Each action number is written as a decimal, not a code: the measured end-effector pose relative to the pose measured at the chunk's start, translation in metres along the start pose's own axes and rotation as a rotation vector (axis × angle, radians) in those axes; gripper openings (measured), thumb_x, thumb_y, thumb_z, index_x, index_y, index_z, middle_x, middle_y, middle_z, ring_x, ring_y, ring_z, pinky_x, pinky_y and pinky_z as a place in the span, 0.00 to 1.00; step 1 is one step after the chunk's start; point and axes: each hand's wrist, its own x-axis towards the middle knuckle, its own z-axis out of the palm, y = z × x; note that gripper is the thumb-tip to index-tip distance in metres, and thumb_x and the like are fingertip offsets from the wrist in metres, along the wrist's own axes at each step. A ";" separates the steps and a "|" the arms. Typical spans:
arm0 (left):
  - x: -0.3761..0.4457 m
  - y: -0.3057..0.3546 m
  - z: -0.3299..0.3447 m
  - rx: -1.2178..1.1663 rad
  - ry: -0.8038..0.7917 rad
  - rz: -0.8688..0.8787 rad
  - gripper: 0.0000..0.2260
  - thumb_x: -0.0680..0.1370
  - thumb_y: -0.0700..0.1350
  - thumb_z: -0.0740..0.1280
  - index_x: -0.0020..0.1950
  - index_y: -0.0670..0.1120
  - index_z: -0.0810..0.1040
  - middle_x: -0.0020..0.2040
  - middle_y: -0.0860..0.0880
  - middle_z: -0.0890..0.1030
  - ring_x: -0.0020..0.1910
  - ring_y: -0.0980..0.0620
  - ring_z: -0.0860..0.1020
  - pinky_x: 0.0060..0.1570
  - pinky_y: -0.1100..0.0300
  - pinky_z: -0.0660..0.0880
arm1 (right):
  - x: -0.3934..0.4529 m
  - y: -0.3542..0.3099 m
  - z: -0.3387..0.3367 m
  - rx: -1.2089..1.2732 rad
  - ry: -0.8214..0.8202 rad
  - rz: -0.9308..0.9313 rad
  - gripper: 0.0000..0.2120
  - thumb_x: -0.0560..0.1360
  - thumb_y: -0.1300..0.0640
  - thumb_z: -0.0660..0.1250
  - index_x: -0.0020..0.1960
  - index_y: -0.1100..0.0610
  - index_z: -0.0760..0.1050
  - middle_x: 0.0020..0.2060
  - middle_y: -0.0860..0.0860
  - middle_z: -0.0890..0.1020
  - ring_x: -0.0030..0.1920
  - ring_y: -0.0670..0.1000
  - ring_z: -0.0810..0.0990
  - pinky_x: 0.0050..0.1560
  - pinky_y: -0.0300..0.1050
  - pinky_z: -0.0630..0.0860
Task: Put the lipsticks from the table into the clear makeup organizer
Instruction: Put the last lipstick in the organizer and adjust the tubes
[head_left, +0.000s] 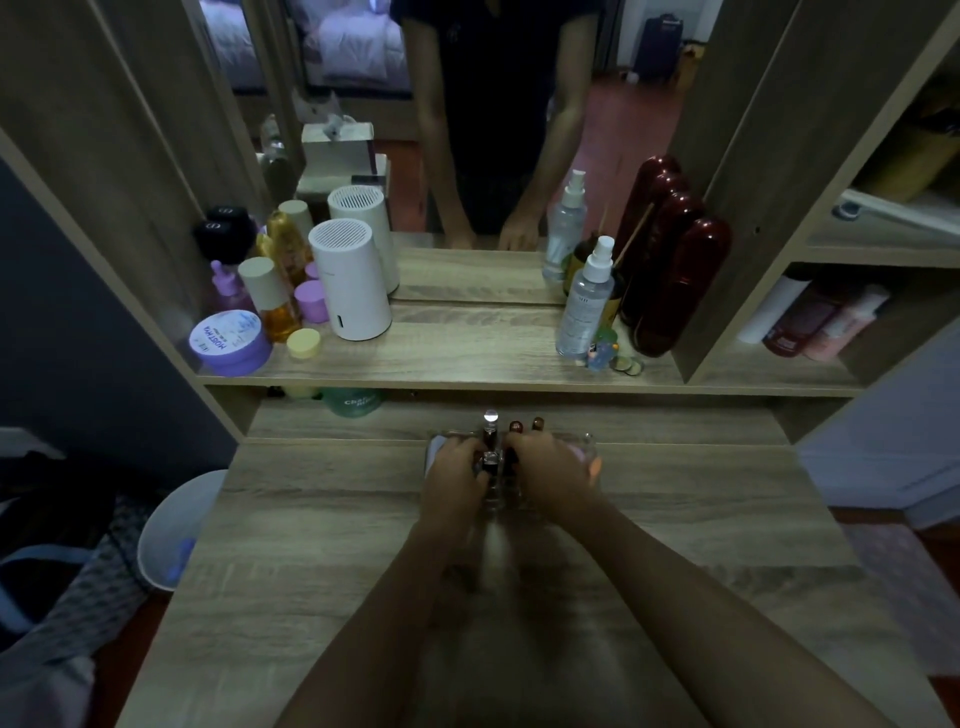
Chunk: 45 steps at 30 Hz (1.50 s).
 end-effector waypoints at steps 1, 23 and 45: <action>0.000 0.000 0.000 -0.002 -0.005 -0.003 0.10 0.72 0.36 0.67 0.53 0.41 0.80 0.53 0.44 0.80 0.55 0.48 0.73 0.54 0.60 0.70 | -0.001 -0.001 0.001 -0.009 -0.003 -0.005 0.15 0.77 0.62 0.61 0.63 0.54 0.73 0.58 0.55 0.80 0.59 0.56 0.79 0.61 0.54 0.73; 0.022 0.016 -0.035 -0.124 0.059 0.048 0.15 0.72 0.39 0.71 0.57 0.40 0.74 0.51 0.46 0.74 0.47 0.55 0.73 0.44 0.67 0.70 | -0.002 0.023 -0.040 0.154 0.311 -0.030 0.12 0.74 0.57 0.68 0.57 0.56 0.78 0.50 0.56 0.84 0.52 0.57 0.81 0.49 0.49 0.77; 0.026 0.011 -0.031 -0.112 0.044 0.087 0.11 0.74 0.40 0.70 0.55 0.40 0.78 0.53 0.43 0.78 0.47 0.57 0.73 0.44 0.71 0.70 | 0.016 0.022 -0.041 0.139 0.186 0.047 0.11 0.76 0.58 0.64 0.55 0.59 0.80 0.52 0.61 0.83 0.53 0.61 0.81 0.53 0.56 0.79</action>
